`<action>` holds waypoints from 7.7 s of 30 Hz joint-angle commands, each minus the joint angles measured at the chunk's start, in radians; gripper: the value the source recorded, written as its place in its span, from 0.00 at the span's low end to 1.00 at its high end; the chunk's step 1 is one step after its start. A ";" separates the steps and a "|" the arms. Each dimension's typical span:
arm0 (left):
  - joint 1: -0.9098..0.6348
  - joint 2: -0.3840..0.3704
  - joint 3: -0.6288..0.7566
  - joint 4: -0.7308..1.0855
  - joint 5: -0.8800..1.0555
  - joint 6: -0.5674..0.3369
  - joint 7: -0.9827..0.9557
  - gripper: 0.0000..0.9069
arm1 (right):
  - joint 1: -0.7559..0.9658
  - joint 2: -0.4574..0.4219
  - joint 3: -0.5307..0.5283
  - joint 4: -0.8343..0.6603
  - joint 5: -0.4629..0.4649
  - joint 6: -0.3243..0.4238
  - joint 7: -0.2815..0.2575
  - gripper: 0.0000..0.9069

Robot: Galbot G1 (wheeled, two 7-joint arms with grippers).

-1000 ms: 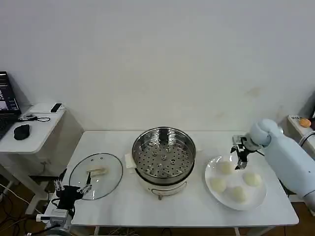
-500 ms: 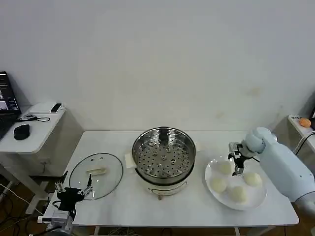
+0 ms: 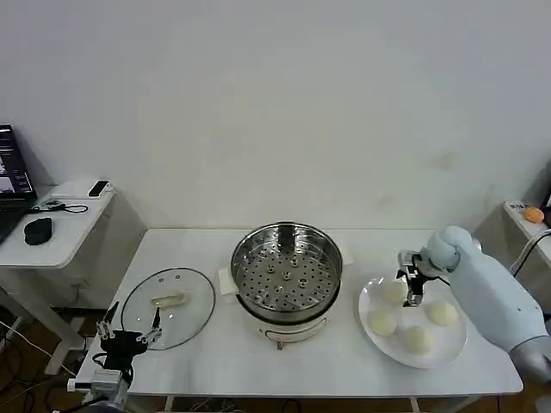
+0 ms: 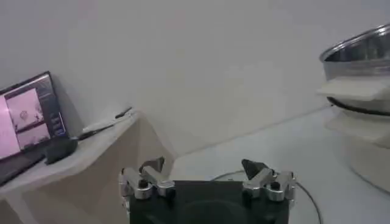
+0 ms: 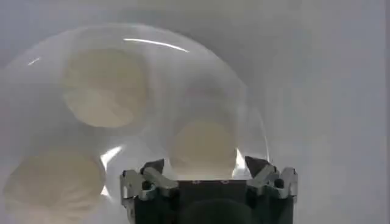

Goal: Take steamed baozi put them in steamer then cover it.

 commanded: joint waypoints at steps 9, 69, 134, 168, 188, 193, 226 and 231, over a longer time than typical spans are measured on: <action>0.000 0.002 0.002 0.008 0.001 0.000 -0.003 1.00 | -0.003 0.009 0.006 -0.021 0.011 -0.017 0.018 0.80; 0.019 -0.014 -0.014 -0.009 0.024 0.007 -0.006 1.00 | 0.582 0.193 -0.386 0.265 0.089 0.631 -0.088 0.73; 0.047 -0.033 -0.076 0.007 0.012 0.022 0.004 1.00 | 0.376 0.437 -0.389 0.030 -0.192 0.646 0.028 1.00; 0.023 -0.015 -0.061 0.019 0.016 0.036 0.036 1.00 | 0.546 -0.217 -0.407 0.501 0.557 -0.163 0.137 1.00; 0.049 -0.003 -0.019 -0.002 0.019 0.036 0.033 1.00 | 0.412 -0.356 -0.446 0.424 0.603 -0.309 -0.076 1.00; 0.043 -0.008 -0.013 0.010 0.025 0.036 0.033 1.00 | 0.313 -0.346 -0.445 0.413 0.552 -0.277 -0.101 1.00; 0.033 -0.012 -0.014 0.051 0.036 0.033 0.036 1.00 | 0.177 -0.225 -0.474 0.346 0.435 -0.244 -0.066 1.00; 0.034 -0.013 -0.015 0.051 0.036 0.033 0.034 1.00 | 0.156 -0.212 -0.460 0.336 0.410 -0.242 -0.040 1.00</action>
